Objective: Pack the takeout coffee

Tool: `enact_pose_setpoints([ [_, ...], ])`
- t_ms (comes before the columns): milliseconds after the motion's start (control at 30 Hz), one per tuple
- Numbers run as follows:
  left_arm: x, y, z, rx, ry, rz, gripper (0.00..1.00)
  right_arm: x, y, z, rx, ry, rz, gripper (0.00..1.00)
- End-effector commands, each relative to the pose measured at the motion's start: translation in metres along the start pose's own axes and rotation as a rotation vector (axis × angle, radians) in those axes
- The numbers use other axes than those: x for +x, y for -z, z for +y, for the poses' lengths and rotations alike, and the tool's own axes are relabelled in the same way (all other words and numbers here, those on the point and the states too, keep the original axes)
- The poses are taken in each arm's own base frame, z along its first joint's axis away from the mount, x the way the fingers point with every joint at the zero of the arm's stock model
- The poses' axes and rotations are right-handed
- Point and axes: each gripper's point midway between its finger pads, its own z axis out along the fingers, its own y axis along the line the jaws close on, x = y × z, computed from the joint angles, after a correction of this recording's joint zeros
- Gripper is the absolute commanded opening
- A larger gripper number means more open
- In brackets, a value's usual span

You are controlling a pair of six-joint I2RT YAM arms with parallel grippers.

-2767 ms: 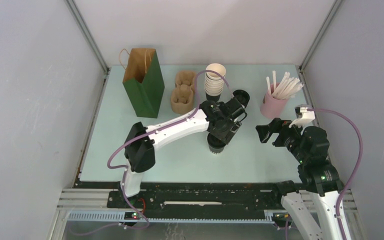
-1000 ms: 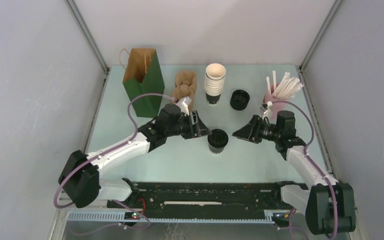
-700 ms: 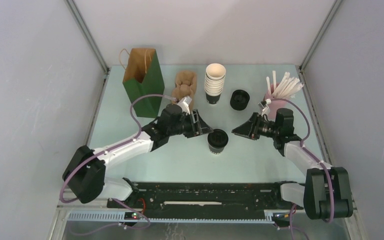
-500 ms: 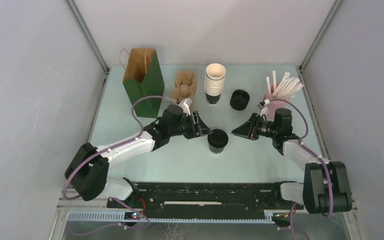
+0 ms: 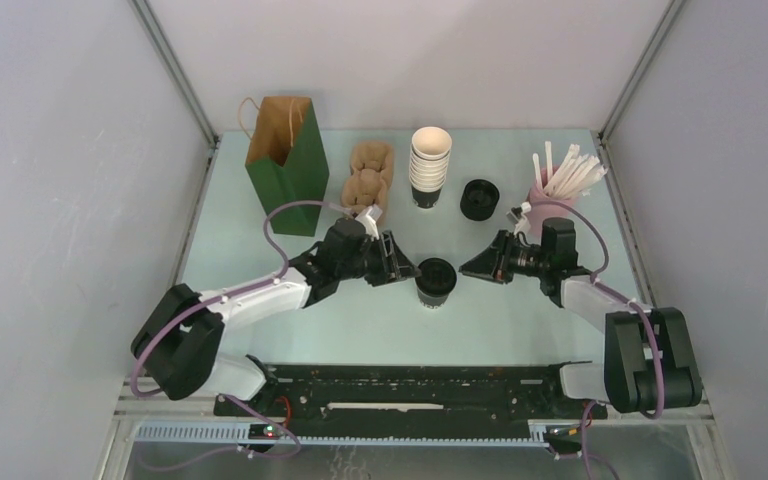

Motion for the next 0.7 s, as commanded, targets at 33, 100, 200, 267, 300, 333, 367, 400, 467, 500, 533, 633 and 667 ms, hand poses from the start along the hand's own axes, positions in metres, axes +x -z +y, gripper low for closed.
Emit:
enact_pose_setpoints([
  [33,-0.003,-0.002,-0.005,0.042,0.004,-0.011,0.50,0.006,-0.005,0.003,-0.030,0.043,0.026,0.35],
  [100,-0.003,-0.004,-0.007,0.054,0.009,-0.008,0.47,0.006,-0.006,0.003,-0.033,0.045,0.030,0.34],
  [200,-0.002,-0.008,-0.008,0.068,0.019,0.003,0.42,0.007,-0.007,0.004,-0.037,0.044,0.032,0.32],
  [267,-0.001,-0.010,-0.008,0.074,0.025,0.007,0.40,0.007,-0.007,0.005,-0.039,0.045,0.032,0.31],
  [300,-0.001,-0.010,-0.007,0.074,0.026,0.009,0.39,0.007,-0.007,0.005,-0.040,0.045,0.032,0.31],
  [333,0.000,-0.011,-0.007,0.073,0.027,0.012,0.38,0.007,-0.007,0.005,-0.041,0.044,0.033,0.31],
  [367,0.000,-0.011,-0.007,0.074,0.028,0.013,0.37,0.007,-0.007,0.006,-0.045,0.042,0.036,0.30],
  [400,0.001,-0.011,-0.007,0.075,0.029,0.013,0.37,0.007,-0.008,0.006,-0.048,0.042,0.038,0.30],
  [467,0.000,-0.010,-0.007,0.076,0.029,0.010,0.36,0.008,-0.008,0.006,-0.049,0.044,0.039,0.30],
  [500,0.001,-0.010,-0.006,0.073,0.028,0.008,0.36,0.008,-0.008,0.005,-0.046,0.042,0.039,0.30],
  [533,0.000,-0.009,-0.006,0.070,0.025,0.006,0.36,0.007,-0.008,0.005,-0.046,0.041,0.038,0.30],
  [633,0.000,-0.005,-0.004,0.056,0.015,-0.002,0.41,0.005,-0.006,0.002,-0.036,0.036,0.026,0.30],
  [667,0.000,-0.003,-0.003,0.051,0.014,-0.004,0.43,0.004,-0.005,0.001,-0.033,0.033,0.020,0.30],
])
